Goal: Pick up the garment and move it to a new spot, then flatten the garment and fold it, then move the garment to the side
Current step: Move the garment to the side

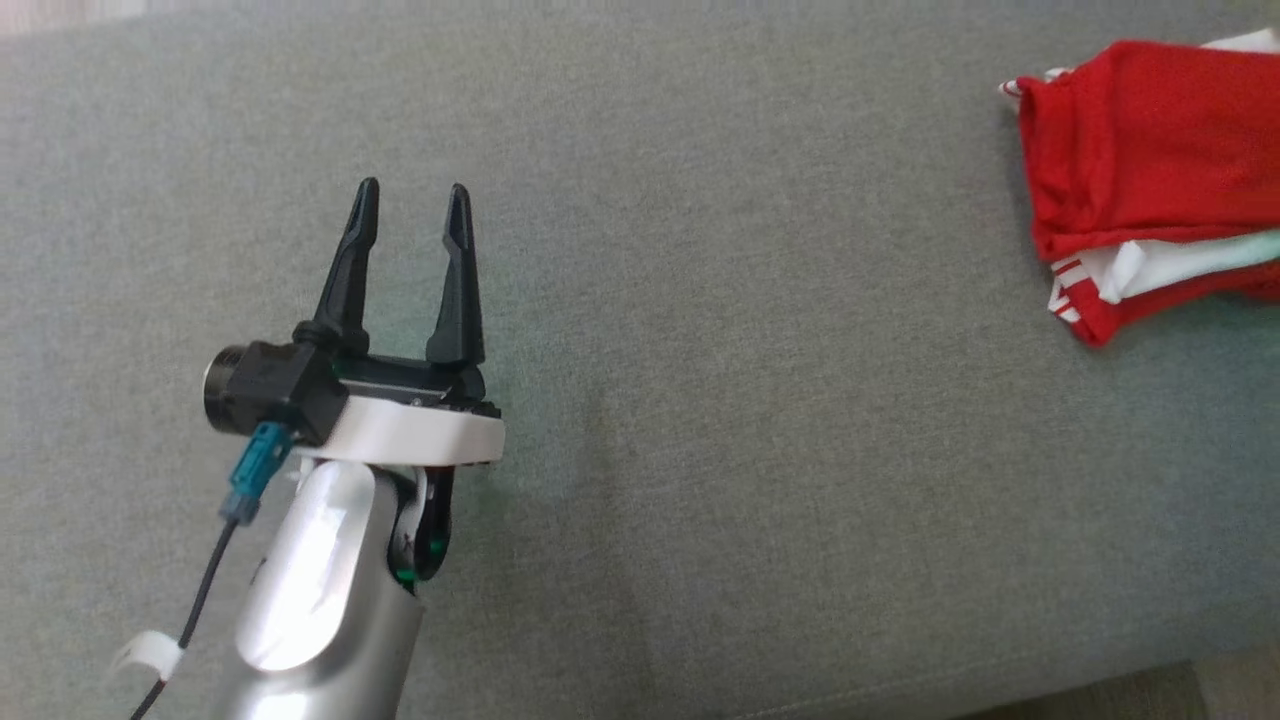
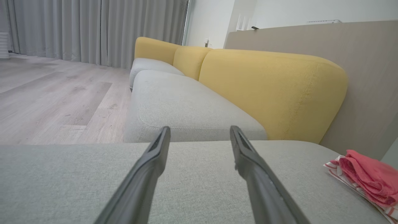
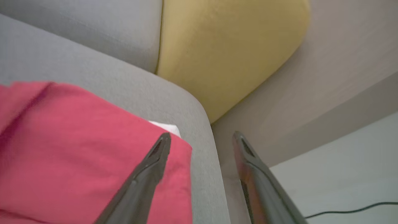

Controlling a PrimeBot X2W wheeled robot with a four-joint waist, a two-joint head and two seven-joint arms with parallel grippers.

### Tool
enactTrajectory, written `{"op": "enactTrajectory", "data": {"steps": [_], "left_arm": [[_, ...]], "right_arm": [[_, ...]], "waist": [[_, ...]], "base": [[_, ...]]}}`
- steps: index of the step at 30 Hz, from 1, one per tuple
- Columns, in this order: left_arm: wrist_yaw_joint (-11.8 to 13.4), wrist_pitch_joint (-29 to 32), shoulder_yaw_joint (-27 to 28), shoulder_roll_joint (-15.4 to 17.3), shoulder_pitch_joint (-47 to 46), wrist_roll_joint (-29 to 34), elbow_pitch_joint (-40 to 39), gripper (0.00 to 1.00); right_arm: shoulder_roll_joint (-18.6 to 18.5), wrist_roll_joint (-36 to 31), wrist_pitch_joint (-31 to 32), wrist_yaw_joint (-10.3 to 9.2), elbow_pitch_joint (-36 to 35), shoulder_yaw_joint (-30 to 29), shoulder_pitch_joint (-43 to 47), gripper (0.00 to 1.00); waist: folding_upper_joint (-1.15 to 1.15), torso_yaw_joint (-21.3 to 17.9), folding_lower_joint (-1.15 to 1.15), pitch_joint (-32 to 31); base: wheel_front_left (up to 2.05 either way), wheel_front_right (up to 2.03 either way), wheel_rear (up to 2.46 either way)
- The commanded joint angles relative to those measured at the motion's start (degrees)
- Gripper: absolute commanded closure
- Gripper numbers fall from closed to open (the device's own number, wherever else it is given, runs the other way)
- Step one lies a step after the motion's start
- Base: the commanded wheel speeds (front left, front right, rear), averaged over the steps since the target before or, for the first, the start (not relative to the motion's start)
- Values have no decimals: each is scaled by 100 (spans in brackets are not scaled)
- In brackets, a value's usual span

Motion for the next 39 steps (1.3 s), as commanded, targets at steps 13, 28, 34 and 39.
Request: {"op": "enactTrajectory", "data": {"steps": [13, 28, 34, 39], "left_arm": [[187, -29, 536, 44, 402, -190, -443, 0], [154, -29, 740, 44, 1206, -363, -706, 0], [203, -29, 684, 44, 1312, -500, -627, 0], [148, -29, 661, 44, 1400, -544, -652, 0]], "right_arm": [[1587, 712, -422, -4, -1839, -222, 387, 0], [2746, 2121, -1339, -4, -2686, 92, 2358, 0], [2748, 2297, -1562, -4, -2606, 135, 2861, 0], [2748, 2327, -1627, -4, -2565, 92, 3074, 0]], "waist": [[0, 143, 0, -899], [0, 373, 0, -1359], [0, 396, 0, -1378], [0, 409, 0, -1387]], "base": [[0, 0, 0], [0, 0, 0], [0, 0, 0], [0, 0, 0]]}}
